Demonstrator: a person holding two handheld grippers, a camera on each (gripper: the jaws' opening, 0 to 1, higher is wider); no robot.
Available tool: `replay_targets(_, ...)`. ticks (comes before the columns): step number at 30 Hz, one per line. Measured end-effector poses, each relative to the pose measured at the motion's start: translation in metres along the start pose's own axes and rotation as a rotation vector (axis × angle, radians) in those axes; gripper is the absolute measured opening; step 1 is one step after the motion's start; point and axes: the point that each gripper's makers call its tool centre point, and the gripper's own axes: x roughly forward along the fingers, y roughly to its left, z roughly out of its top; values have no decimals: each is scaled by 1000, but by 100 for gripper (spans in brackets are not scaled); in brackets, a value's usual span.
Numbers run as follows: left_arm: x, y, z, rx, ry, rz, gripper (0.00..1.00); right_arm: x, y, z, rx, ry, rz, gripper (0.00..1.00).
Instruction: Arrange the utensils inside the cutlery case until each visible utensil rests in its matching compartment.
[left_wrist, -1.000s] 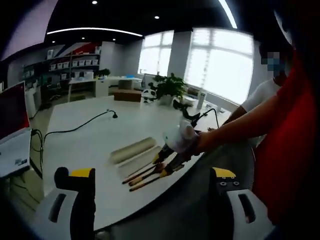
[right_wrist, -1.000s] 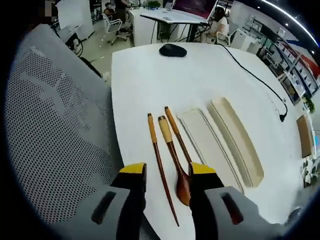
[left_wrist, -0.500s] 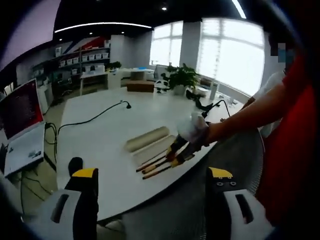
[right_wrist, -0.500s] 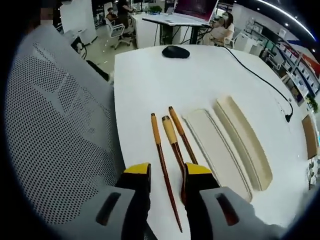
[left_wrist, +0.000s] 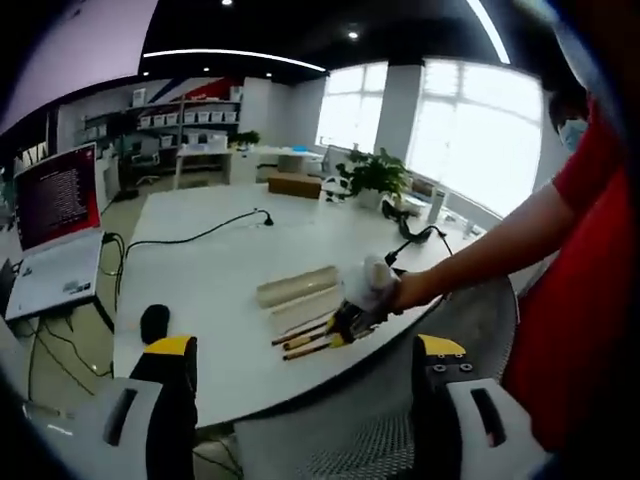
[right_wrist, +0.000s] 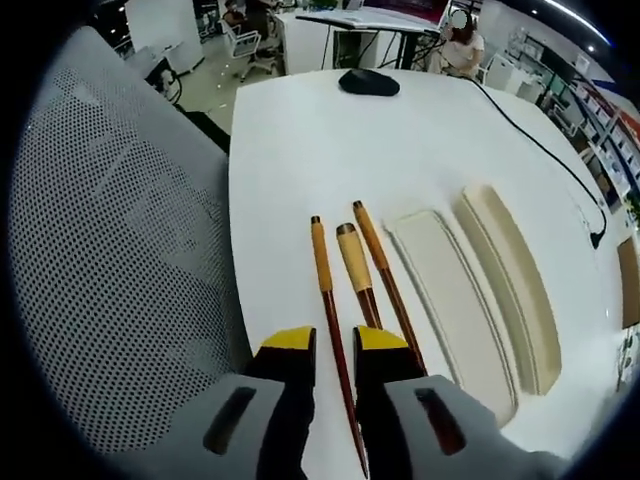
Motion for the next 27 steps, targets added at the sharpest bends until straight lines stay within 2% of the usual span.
replay_targets(3,-2,0,4,0,-14,-3,92,3,2,-2,-34,9,7,11)
replay_targets(5,-4,-13,24,-51,-111,-74,98,4,0,-1,-63,15,-5,12)
replay_targets(6,-7,-19,35,-64,-167,-95,100,4,0,1,-56,7,-1,12)
replay_targets(7,-9,-22,42,-60,-196,-108,98,4,2,3,-54,-6,10,13)
replay_targets(10,-12,-14,45,19,-204,-38,99,4,2,2,-45,6,12,15)
replay_targets(15,-12,-11,39,-53,-184,-58,100,5,1,1,-33,15,16,13)
replay_targets(18,-12,-8,36,-29,-164,-33,99,10,0,1,-38,23,8,12)
replay_targets(20,-13,-10,40,-27,-171,-40,100,11,2,2,-28,17,16,12)
replay_targets(23,-13,-6,42,-11,-174,-17,99,16,-1,-8,-61,98,-9,10)
replay_targets(24,-12,-4,42,-12,-173,-11,99,16,1,0,-46,58,12,7)
replay_targets(25,-12,-4,41,-19,-168,-11,99,15,0,1,-16,59,10,8)
replay_targets(26,-13,-4,41,-23,-164,-16,99,13,-2,-1,-15,87,1,9)
replay_targets(27,-13,-3,40,-21,-160,-16,99,16,-3,1,-17,82,-1,9)
